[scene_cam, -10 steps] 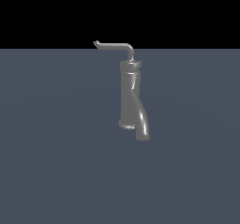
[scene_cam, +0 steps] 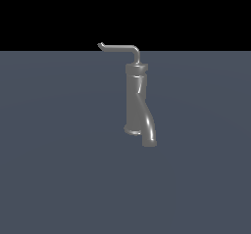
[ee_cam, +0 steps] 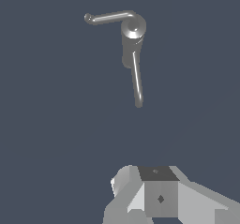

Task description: Turn on the faucet by rotating a designated handle.

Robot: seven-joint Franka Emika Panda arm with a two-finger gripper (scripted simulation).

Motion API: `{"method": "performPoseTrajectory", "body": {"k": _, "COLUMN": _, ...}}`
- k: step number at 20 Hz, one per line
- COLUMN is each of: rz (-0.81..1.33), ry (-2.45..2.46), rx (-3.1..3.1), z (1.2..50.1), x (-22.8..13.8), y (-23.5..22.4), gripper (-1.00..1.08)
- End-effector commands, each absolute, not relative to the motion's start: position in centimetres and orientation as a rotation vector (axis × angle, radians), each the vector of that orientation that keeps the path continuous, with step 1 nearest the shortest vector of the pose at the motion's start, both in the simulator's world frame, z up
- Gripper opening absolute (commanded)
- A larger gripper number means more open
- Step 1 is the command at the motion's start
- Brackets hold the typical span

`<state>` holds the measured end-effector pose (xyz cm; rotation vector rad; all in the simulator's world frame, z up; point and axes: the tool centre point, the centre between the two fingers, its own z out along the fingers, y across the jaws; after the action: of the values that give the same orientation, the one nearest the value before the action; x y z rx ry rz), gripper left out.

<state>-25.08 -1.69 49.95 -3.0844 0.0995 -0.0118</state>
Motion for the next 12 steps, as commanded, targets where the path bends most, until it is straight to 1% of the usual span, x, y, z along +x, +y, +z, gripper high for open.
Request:
{"method": "performPoseTrajectory", "body": {"k": 1, "rz": -0.006, "ry": 0.1, "rx": -3.082, "z": 50.0, "x": -25.1, "y": -2.0, "gripper": -1.0}}
{"method": "performPoseTrajectory", "body": {"k": 6, "rz": -0.007, "ry": 0.108, "rx": -3.081, "z": 49.9, "x": -25.0, "y": -1.9, "gripper": -1.0}}
{"method": "performPoseTrajectory", "body": {"k": 12, "rz": -0.002, "ry": 0.177, "rx": -3.069, "z": 49.7, "x": -23.9, "y": -1.8, "gripper": -1.0}}
